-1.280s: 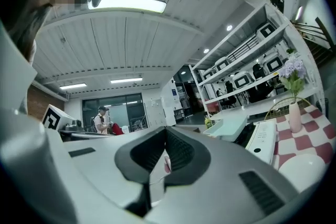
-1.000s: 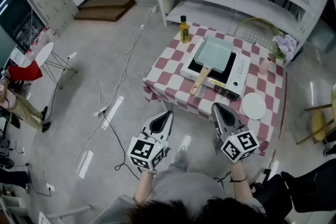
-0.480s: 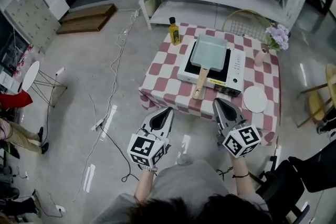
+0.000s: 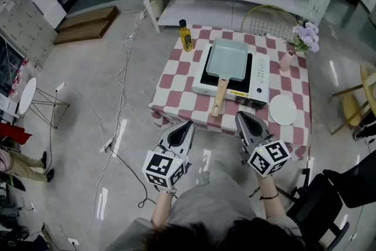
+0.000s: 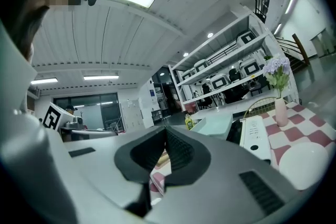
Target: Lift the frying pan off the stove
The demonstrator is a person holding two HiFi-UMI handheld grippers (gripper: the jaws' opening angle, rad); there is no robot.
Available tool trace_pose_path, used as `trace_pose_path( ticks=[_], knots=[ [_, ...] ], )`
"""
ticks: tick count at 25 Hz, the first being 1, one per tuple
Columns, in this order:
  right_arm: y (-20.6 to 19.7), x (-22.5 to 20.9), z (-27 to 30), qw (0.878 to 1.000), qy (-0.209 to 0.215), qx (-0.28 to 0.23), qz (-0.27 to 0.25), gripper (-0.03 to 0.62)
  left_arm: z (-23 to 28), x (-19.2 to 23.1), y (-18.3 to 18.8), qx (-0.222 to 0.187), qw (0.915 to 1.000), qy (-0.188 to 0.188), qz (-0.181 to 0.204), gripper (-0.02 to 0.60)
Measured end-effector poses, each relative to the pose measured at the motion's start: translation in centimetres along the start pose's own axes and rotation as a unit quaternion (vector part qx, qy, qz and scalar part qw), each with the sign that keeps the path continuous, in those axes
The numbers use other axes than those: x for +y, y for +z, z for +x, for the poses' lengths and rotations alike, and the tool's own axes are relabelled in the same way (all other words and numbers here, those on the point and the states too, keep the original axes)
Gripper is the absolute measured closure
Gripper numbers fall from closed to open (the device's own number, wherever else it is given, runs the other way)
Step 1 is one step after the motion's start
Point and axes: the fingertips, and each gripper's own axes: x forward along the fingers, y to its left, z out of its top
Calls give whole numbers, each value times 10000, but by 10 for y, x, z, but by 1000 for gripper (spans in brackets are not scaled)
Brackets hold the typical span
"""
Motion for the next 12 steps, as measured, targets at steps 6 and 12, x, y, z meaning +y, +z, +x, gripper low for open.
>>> trace_pose_path(
  ticks=[6, 12],
  knots=[
    [7, -29, 31, 9999, -3, 30, 101, 571, 31, 17, -1, 160, 9998, -88, -122, 555],
    [21, -54, 65, 9996, 134, -3, 255, 571, 67, 32, 16, 69, 9998, -58, -173, 555]
  ],
)
